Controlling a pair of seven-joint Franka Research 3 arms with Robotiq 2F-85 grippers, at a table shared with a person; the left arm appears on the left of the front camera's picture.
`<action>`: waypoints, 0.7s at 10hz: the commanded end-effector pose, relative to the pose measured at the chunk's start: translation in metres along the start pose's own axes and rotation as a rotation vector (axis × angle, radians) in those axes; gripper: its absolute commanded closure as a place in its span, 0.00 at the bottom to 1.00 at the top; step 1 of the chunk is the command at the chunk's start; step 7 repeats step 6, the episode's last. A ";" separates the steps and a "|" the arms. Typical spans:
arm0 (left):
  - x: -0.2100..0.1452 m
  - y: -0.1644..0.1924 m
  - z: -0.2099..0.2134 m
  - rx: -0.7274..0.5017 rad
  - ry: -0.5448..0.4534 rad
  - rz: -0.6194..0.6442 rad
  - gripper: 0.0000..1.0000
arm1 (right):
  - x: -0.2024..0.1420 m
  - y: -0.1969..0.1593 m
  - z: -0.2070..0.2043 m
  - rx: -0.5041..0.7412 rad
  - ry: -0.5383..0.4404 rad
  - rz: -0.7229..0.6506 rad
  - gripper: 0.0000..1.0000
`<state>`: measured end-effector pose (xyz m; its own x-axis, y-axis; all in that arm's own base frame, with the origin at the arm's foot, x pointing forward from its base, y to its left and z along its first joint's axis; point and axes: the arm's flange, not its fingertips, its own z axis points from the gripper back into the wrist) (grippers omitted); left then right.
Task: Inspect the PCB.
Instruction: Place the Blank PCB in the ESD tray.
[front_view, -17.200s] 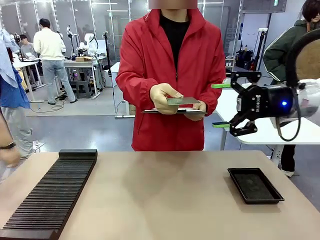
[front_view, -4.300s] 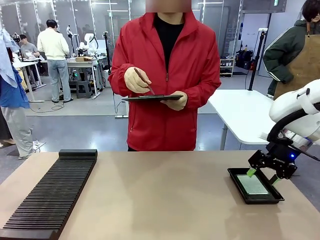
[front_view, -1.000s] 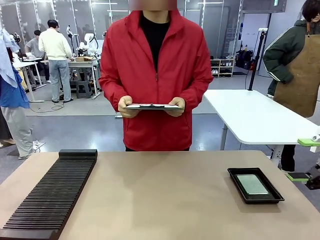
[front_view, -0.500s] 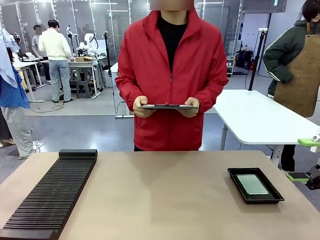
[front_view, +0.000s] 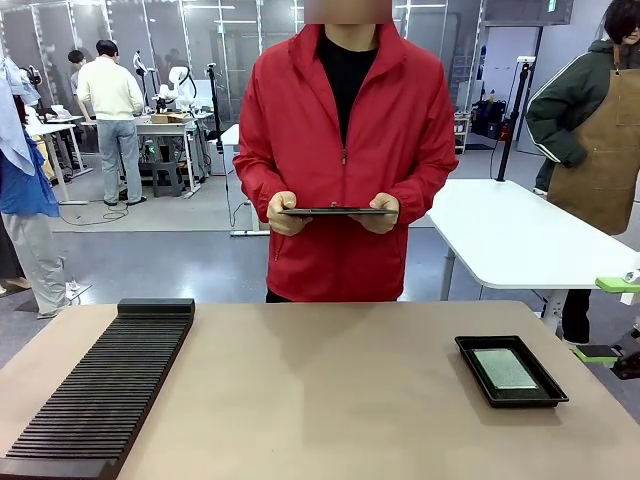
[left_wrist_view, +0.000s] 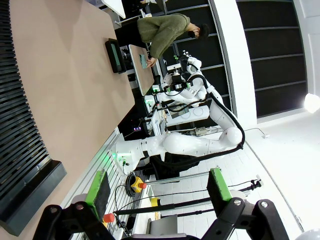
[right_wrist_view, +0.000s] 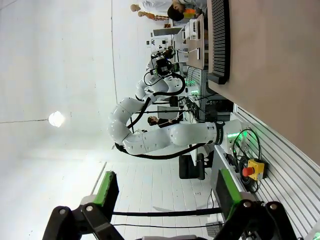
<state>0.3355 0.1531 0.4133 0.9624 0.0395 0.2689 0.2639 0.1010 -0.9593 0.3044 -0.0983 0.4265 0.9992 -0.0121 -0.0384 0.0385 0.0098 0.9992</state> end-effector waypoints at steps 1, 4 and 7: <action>-0.002 -0.001 0.000 -0.006 0.006 0.000 0.00 | -0.001 0.002 0.001 0.008 -0.004 -0.004 0.00; -0.002 -0.001 0.000 -0.006 0.006 0.000 0.00 | -0.001 0.002 0.001 0.008 -0.004 -0.004 0.00; -0.002 -0.001 0.000 -0.006 0.006 0.000 0.00 | -0.001 0.002 0.001 0.008 -0.004 -0.004 0.00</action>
